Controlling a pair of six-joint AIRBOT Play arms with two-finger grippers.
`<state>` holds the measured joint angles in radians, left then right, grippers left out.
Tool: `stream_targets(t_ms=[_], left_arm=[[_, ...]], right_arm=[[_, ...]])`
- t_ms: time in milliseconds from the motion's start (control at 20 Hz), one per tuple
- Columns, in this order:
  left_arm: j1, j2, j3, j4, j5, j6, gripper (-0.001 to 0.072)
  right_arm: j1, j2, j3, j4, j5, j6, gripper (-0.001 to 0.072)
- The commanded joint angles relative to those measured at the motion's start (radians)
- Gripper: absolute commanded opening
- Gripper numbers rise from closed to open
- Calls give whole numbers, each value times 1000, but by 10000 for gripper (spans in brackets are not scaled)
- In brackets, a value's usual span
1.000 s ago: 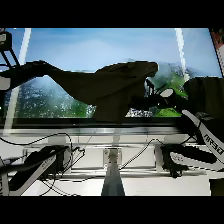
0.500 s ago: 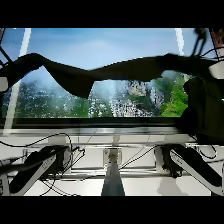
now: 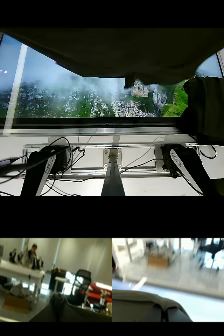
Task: Fold the clothes and pants, and hang the long-sleeved shirts on hangers.
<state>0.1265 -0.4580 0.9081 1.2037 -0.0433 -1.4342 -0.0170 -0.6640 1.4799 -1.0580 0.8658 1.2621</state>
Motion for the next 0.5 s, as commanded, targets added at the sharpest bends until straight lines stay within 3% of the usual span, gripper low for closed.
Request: stream_targets(t_ms=[0, 200, 350, 450], left_arm=[[1, 131, 0, 25, 48, 47, 7], [11, 48, 0, 22, -173, 46, 4], [25, -186, 0, 22, -344, 28, 4], [18, -372, 0, 22, -341, 28, 6]], right_arm=[[-1, 46, 72, 8, -1, 5, 14], [-1, -25, 31, -60, 43, 21, 13], [-1, -182, -42, -71, 45, 83, 13], [-1, -313, -64, -72, 44, 84, 14]])
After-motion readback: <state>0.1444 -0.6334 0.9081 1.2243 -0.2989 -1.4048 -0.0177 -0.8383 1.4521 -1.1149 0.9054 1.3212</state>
